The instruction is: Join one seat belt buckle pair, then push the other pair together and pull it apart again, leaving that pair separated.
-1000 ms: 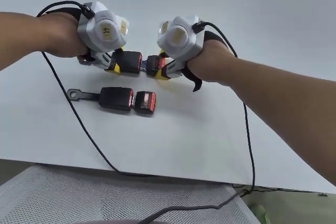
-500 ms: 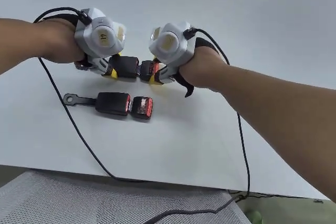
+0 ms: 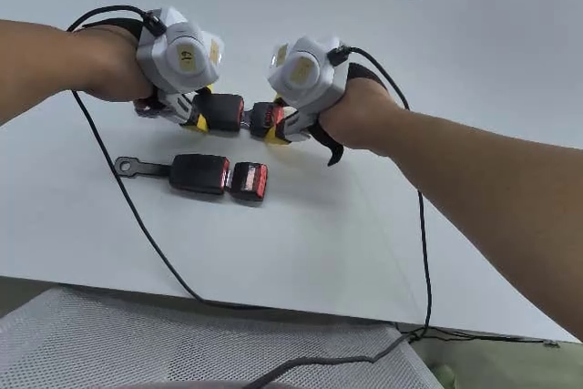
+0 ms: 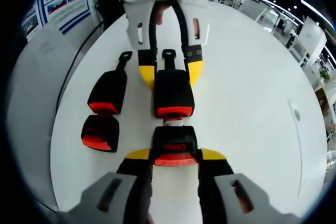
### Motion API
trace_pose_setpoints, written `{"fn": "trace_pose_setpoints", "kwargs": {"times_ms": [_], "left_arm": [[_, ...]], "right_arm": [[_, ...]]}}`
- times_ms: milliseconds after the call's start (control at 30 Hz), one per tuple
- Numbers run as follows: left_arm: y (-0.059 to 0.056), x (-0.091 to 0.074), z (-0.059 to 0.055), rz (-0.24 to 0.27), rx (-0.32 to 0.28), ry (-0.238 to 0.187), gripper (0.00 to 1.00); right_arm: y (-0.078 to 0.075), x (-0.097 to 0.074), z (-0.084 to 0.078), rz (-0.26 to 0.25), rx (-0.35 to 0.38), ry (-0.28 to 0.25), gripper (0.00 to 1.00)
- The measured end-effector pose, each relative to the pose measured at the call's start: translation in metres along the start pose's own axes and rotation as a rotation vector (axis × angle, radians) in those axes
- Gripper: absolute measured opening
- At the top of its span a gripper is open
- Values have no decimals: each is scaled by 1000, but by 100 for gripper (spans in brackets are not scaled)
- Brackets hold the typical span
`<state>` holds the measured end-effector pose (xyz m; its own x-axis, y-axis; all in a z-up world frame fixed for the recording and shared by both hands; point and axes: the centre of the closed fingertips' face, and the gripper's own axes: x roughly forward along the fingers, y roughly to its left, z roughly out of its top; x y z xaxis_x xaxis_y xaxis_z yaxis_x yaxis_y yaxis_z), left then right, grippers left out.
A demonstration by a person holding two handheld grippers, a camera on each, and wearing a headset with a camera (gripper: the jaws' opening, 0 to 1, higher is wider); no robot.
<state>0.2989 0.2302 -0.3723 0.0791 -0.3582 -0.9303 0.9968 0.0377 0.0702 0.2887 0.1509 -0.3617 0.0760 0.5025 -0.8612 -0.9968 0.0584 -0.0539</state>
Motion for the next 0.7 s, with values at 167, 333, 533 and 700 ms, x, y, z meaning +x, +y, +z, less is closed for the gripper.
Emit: {"fn": "trace_pose_setpoints", "kwargs": {"times_ms": [167, 333, 533, 700], "left_arm": [[0, 0, 0, -3, -4, -2, 31], [-1, -1, -1, 3, -9, -12, 31], [-1, -1, 0, 3, -1, -10, 31], [-1, -1, 0, 6, 1, -15, 32]], "right_arm": [[-1, -3, -5, -4, 2, -7, 33], [2, -5, -6, -7, -2, -16, 33], [5, -17, -28, -8, -1, 6, 34], [4, -32, -54, -30, 32, 20, 34]]}}
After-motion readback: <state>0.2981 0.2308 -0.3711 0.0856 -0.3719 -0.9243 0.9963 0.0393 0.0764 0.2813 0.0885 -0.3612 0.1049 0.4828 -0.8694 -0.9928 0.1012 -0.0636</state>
